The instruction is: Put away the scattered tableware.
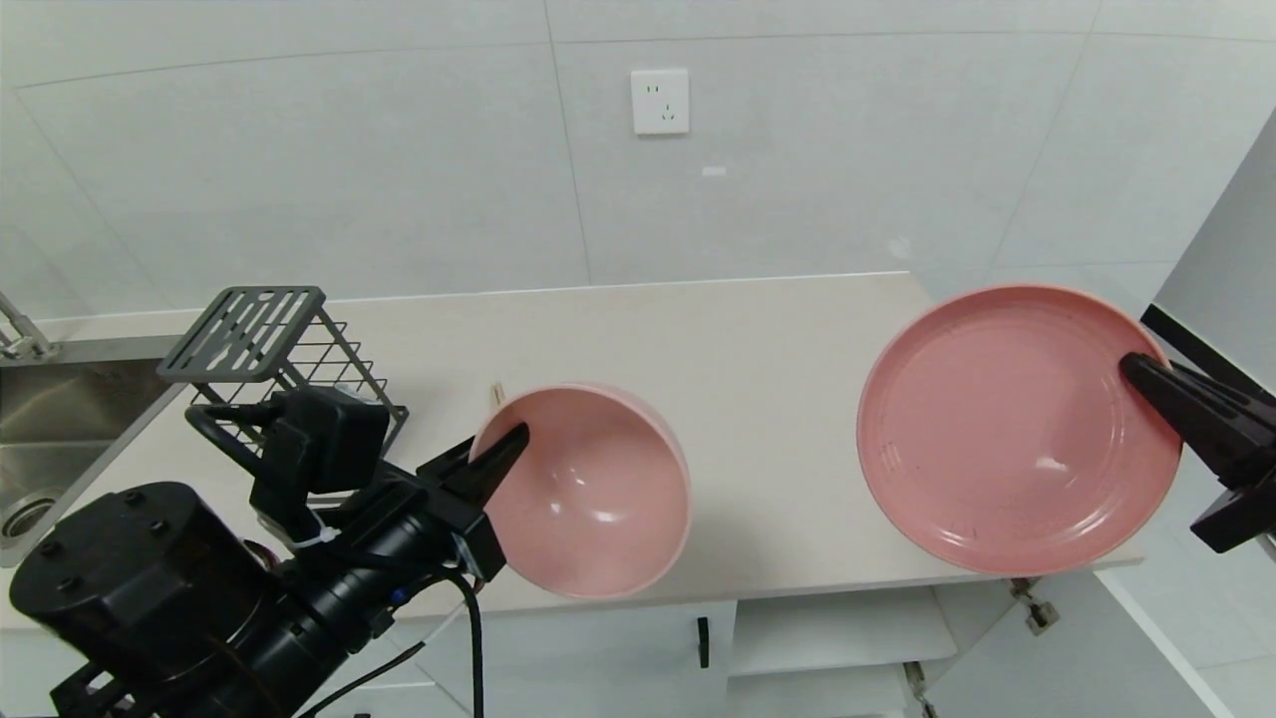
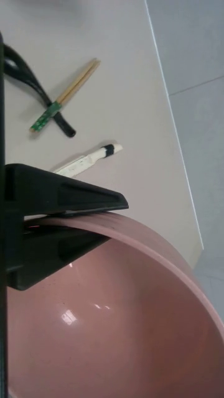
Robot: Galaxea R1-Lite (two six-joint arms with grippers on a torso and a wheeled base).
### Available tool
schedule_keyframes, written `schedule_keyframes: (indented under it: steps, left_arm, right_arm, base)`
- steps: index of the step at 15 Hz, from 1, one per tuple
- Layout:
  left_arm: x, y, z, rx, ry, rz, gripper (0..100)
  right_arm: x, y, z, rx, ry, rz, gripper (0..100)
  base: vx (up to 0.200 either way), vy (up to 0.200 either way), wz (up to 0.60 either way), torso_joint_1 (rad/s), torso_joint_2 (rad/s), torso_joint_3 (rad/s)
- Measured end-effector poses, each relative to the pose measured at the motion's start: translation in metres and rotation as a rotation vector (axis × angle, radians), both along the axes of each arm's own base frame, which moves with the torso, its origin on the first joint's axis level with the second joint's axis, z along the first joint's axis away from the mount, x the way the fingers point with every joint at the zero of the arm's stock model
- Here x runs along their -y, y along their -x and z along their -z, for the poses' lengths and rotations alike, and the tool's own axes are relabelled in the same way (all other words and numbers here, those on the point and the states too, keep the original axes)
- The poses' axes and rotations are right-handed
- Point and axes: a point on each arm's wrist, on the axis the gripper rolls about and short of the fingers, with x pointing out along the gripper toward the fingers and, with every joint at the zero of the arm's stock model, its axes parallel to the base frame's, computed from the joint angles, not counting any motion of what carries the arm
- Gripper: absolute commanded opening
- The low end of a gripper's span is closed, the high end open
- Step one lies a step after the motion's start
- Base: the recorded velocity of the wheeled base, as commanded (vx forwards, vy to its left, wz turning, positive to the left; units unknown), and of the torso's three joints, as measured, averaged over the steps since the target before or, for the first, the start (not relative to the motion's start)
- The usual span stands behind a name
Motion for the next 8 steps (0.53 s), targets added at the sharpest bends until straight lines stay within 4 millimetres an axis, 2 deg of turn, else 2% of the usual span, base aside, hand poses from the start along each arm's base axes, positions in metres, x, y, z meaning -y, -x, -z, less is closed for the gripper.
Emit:
schedule_keyframes:
  steps: [4,8]
  left_arm:
    - [-0.0009,0.0011,0.0024,-0.011,-0.006,-0.001,0]
    - [-0.0005,0.0014,0.0035,-0.014,-0.008,0.001,0]
  right_arm:
    - [-0.0001,-0.0007,0.0011,-0.008,0.0,0.0,0]
    - [-0.0001,-0.0011,0.0016,-0.009,0.002,0.002,0]
  base:
    - [0.0,0.0,-0.6,0.004,0.0,0.004]
    - [0.0,0.0,0.0,0.0,0.0,0.0]
